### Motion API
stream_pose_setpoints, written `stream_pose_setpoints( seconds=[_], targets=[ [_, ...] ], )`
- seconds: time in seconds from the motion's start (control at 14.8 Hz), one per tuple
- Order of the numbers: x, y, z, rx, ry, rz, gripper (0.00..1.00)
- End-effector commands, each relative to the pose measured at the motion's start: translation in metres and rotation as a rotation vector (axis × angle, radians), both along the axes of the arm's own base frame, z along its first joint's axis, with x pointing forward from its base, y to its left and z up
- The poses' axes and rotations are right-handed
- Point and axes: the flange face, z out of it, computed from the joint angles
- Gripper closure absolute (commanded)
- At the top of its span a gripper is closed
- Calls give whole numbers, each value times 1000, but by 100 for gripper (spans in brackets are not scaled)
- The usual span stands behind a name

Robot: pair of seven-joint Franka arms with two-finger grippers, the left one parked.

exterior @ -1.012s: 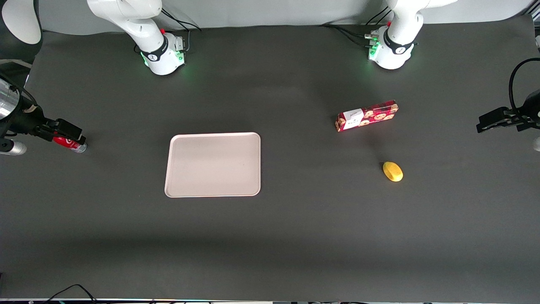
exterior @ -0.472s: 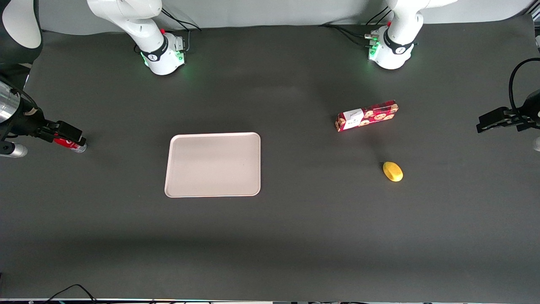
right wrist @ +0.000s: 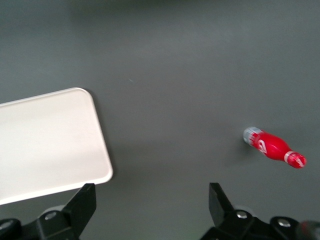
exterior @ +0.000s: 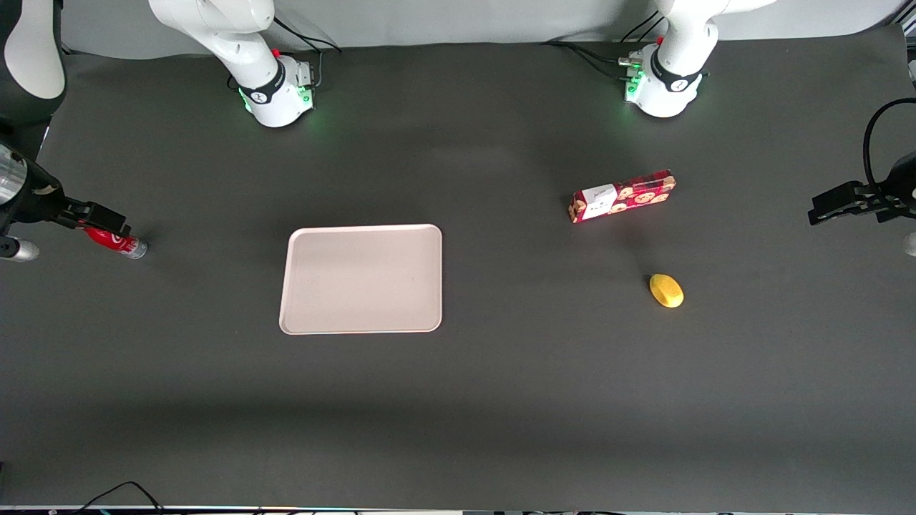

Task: Place coke bottle on tray
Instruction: 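Close the right gripper on the bottle cap and lift it upright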

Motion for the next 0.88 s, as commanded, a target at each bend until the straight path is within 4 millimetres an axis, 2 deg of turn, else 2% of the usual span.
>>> stream_pose_setpoints(
  seconds=[0.0, 0.13, 0.34, 0.4, 0.61, 0.81],
  targets=[
    [-60, -54, -30, -13, -42, 42, 0],
    [-84, -88, -48, -15, -47, 67, 0],
    [-109, -141, -64, -7, -30, 88, 0],
    [-116, -152, -69, -6, -30, 90, 0],
    [-140, -185, -103, -16, -58, 103, 0],
    [-147, -216, -138, -8, -60, 121, 0]
  ],
)
